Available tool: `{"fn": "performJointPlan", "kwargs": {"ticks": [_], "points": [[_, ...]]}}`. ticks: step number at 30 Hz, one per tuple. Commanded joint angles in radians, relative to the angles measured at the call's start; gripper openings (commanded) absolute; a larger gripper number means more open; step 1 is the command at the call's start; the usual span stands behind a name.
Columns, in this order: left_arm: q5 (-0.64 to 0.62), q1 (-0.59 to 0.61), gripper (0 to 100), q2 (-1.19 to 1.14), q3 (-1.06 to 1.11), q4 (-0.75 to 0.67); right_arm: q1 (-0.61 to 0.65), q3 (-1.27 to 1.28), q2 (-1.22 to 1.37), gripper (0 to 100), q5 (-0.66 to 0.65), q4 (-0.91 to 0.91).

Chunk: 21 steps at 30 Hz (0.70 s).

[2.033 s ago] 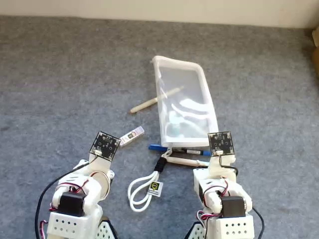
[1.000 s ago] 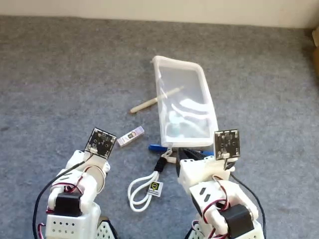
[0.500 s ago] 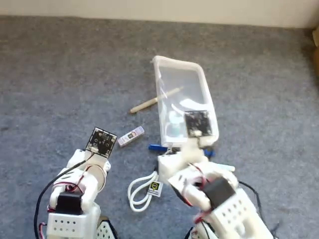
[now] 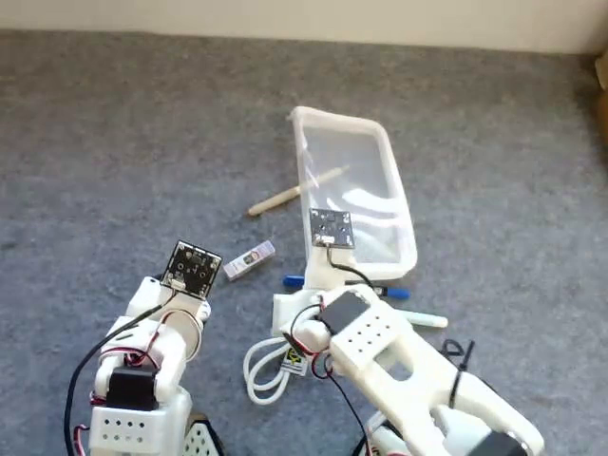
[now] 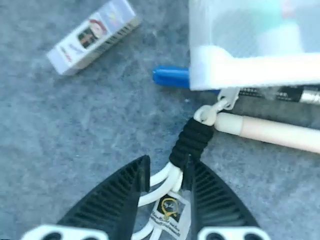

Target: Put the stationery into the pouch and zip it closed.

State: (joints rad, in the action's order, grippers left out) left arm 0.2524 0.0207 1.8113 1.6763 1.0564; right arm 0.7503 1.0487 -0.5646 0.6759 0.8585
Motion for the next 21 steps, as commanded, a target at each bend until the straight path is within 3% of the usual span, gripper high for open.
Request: {"fn": "performJointPlan", "kwargs": {"ticks": [1,21], "points": [[0.009,0.008,1,0.01,0.019,-0.021,-0.058,-0.073,0.047,11.2,0.017,-0.054],[0.009,0.008,1,0.01,0.019,-0.021,-0.122,-0.071,0.222,10.3,0.008,-0.137]]}}
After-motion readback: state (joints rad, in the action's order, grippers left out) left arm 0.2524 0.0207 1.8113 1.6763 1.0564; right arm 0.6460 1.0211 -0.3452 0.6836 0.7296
